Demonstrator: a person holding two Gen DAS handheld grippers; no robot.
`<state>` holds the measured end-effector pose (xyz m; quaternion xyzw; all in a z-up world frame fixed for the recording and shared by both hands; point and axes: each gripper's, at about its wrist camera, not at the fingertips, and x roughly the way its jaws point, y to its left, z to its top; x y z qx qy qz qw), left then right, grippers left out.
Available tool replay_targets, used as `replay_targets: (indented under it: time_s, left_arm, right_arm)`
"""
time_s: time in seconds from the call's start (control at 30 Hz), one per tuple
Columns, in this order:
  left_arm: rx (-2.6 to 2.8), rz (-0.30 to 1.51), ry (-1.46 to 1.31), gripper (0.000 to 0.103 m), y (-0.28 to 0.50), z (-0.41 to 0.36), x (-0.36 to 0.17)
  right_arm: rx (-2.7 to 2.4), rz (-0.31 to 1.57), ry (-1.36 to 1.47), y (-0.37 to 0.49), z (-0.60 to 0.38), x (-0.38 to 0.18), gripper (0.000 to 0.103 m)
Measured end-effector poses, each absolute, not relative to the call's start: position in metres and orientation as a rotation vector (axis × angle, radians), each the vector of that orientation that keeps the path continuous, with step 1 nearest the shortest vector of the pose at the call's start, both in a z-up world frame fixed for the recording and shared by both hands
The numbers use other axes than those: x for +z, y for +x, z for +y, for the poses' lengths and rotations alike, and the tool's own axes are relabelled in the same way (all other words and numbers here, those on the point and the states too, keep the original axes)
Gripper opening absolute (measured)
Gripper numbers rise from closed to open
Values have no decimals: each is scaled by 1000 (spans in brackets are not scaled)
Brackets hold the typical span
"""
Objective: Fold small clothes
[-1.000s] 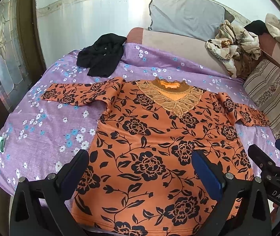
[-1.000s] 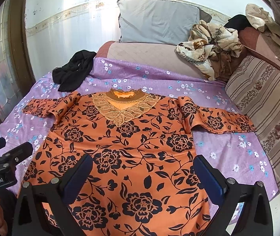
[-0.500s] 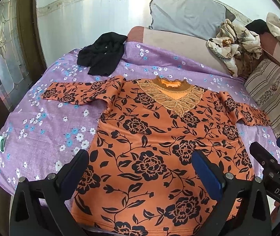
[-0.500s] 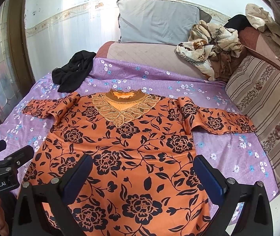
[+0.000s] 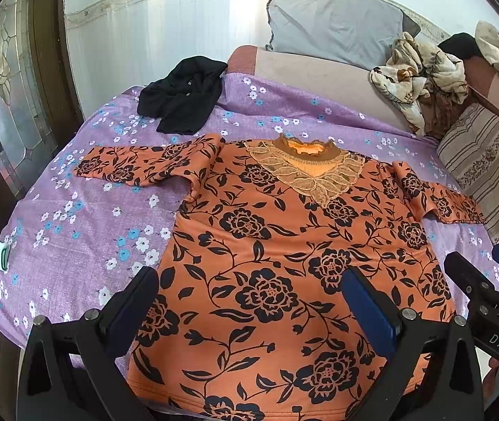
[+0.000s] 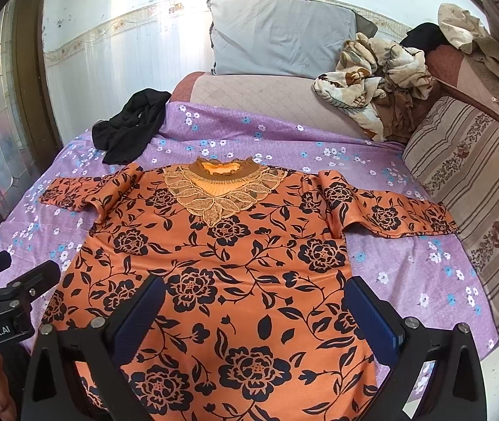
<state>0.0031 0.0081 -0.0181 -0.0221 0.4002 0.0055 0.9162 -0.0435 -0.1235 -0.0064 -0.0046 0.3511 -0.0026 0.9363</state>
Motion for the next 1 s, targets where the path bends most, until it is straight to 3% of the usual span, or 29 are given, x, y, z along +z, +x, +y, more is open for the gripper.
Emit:
replay_targets:
  time_s: [1.0]
  left_arm:
    - [6,841,-41,103,11,5,-24]
  right_arm:
    - [-7,724,-12,-33,-123,-10,103]
